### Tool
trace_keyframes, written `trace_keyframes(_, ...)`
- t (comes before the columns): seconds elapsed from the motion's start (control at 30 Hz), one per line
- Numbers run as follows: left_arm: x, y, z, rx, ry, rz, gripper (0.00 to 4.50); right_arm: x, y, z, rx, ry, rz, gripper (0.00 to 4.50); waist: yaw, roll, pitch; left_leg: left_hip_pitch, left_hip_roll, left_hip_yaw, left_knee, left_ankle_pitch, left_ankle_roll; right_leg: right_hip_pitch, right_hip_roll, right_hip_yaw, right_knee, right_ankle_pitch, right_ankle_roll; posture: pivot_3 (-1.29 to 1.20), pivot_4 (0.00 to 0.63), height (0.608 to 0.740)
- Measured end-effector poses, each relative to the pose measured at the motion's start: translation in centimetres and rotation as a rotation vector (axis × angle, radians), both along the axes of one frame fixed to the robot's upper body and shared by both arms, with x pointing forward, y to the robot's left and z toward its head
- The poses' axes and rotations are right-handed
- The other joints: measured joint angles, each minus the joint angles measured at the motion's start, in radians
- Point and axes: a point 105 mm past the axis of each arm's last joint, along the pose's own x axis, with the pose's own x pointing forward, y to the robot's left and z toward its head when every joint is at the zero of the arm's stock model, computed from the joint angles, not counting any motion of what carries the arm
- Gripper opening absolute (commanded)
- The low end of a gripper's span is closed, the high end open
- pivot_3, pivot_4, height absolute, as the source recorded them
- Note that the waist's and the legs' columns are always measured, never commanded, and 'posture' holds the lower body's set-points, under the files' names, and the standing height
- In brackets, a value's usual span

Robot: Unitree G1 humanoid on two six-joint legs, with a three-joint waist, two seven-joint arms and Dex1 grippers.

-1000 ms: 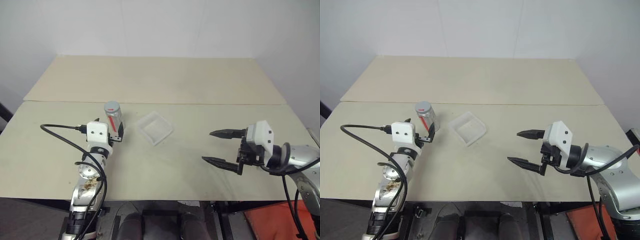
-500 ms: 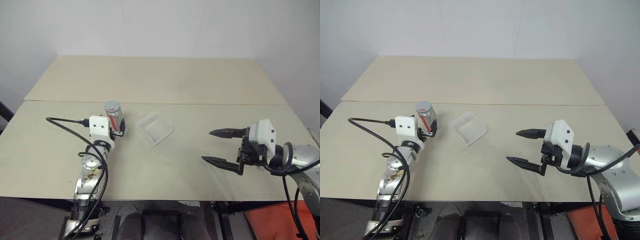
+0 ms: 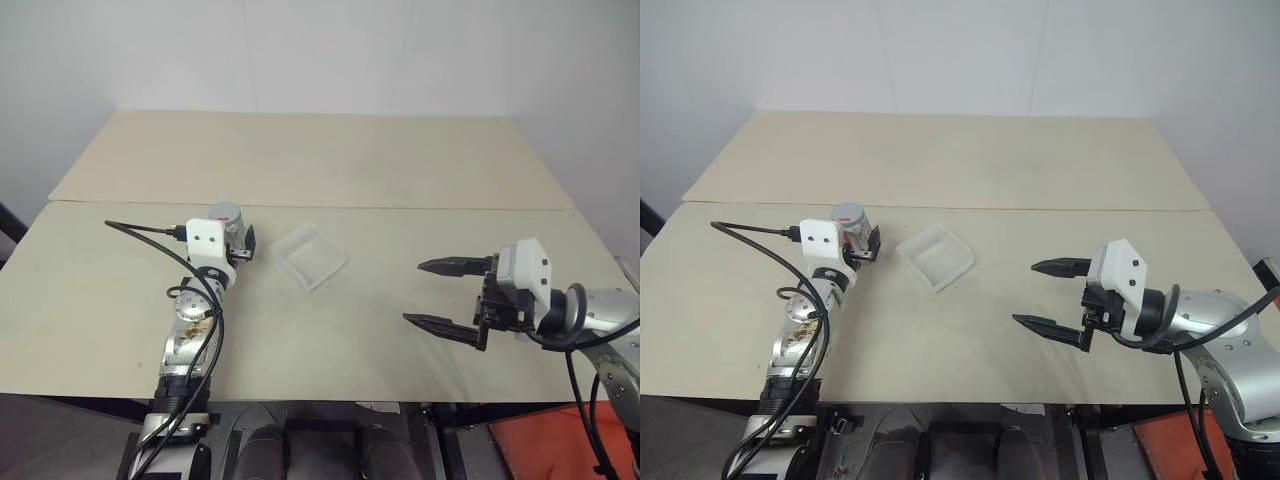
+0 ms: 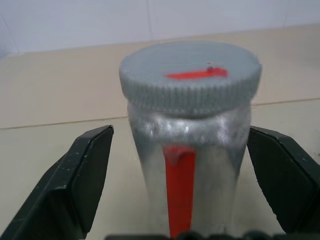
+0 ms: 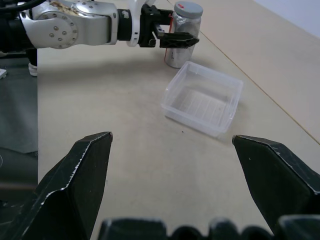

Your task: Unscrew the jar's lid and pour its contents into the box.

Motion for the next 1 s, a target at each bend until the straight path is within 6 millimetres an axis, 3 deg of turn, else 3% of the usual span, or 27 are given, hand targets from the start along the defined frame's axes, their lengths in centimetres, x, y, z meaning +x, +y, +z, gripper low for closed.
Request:
trace_keyframes(0.53, 1.7, -0.1, -0.5, -0.022, 0.019, 0.015, 4.50, 0.0, -0.1, 0.0, -0.014, -0.003, -0.001, 4.47, 0.000, 0.000, 0.000, 0.000, 0.000, 0.000, 0.000, 0.000, 0.000, 0.000, 0.000, 0.000, 0.000, 0.000, 0.000, 0.00, 0.150, 0.740)
trace_keyframes(0.63, 2.0, -0.3, -0.2, -0.021, 0.008, 0.009, 3.89, 0.0, -0.1, 0.0, -0.015, -0.004, -0.001, 4.50, 0.000, 0.000, 0.000, 0.000, 0.000, 0.000, 0.000, 0.000, 0.000, 0.000, 0.000, 0.000, 0.000, 0.000, 0.000, 0.00, 0.150, 0.740)
trace_keyframes(0.83, 1.9, -0.6, -0.2, -0.032, 0.004, 0.000, 1.98, -0.1, -0.1, -0.1, -0.023, -0.009, 0.009, 4.50, 0.000, 0.000, 0.000, 0.000, 0.000, 0.000, 0.000, 0.000, 0.000, 0.000, 0.000, 0.000, 0.000, 0.000, 0.000, 0.00, 0.150, 0.740)
trace_keyframes(1.0, 1.0, -0.6, -0.5, -0.039, 0.002, -0.001, 1.96, -0.2, -0.1, -0.1, -0.025, -0.013, 0.017, 4.50, 0.000, 0.000, 0.000, 0.000, 0.000, 0.000, 0.000, 0.000, 0.000, 0.000, 0.000, 0.000, 0.000, 0.000, 0.000, 0.00, 0.150, 0.740)
